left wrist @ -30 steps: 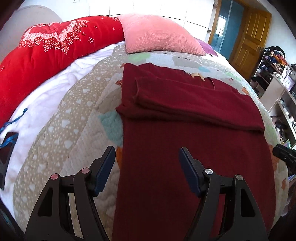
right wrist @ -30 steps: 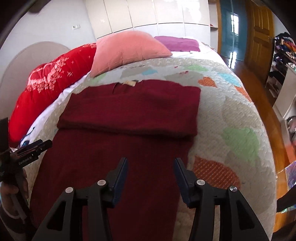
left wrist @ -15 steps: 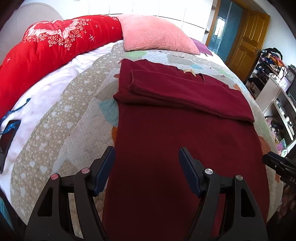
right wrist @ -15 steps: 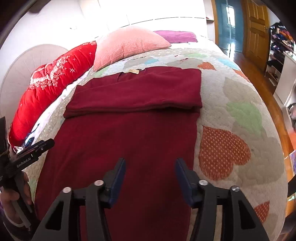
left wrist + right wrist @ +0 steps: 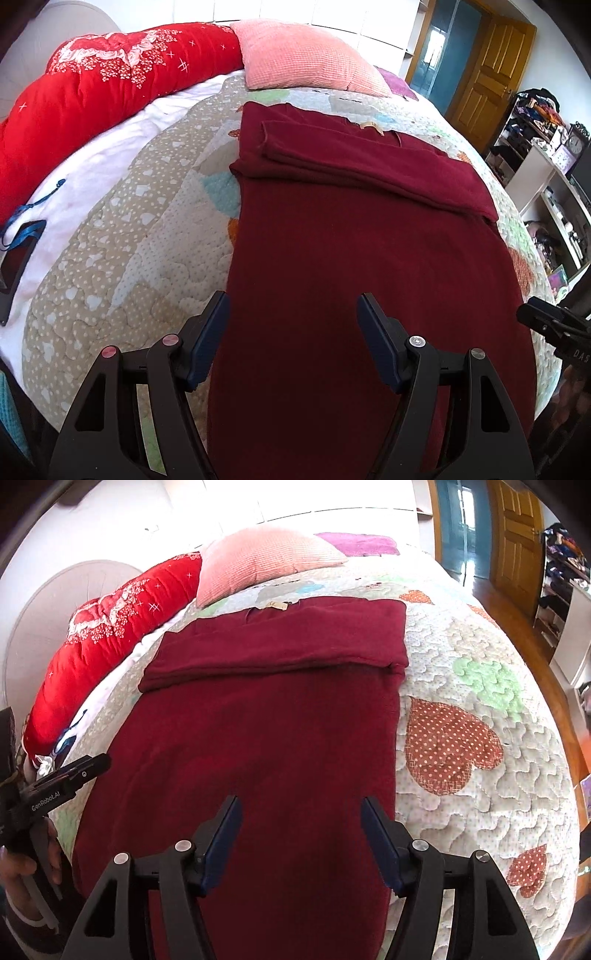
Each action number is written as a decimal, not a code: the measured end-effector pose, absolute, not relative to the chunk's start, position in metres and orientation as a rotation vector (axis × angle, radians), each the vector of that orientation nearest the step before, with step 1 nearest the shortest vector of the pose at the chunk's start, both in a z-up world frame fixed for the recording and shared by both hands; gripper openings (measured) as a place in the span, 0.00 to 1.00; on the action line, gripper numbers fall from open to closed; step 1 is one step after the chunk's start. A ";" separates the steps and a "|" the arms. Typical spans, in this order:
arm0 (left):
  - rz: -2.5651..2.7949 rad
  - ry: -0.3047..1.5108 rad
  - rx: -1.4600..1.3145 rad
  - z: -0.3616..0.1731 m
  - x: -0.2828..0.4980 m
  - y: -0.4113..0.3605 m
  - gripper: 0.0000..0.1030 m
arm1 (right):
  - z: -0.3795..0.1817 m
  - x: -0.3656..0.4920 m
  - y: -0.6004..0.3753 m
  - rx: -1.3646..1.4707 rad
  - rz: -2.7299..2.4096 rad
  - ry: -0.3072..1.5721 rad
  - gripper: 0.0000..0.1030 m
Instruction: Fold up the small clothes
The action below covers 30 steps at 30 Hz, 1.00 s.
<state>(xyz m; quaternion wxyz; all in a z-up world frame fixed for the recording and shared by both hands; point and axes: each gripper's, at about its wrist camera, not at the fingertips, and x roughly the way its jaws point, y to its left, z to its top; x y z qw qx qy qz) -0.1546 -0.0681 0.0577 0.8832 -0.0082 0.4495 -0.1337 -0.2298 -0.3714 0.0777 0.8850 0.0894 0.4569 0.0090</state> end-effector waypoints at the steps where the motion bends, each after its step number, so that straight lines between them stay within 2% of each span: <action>1: -0.279 0.937 -0.021 0.057 -0.155 -0.066 0.69 | 0.078 -0.231 -0.372 0.190 0.017 0.949 0.63; 16: -0.221 1.002 -0.063 0.041 -0.182 -0.009 0.69 | 0.052 -0.252 -0.401 0.248 -0.013 1.004 0.63; 20: -0.237 1.039 -0.081 0.030 -0.186 -0.009 0.69 | 0.049 -0.252 -0.392 0.167 0.014 0.967 0.17; 21: -0.238 1.038 -0.079 0.030 -0.187 -0.009 0.69 | 0.049 -0.253 -0.391 0.141 0.013 0.960 0.13; 23: -0.241 1.031 -0.069 0.029 -0.191 -0.011 0.69 | 0.054 -0.256 -0.392 0.104 0.000 0.952 0.08; 30: -0.281 1.034 -0.065 0.027 -0.201 -0.015 0.69 | 0.059 -0.264 -0.402 0.124 -0.019 0.963 0.08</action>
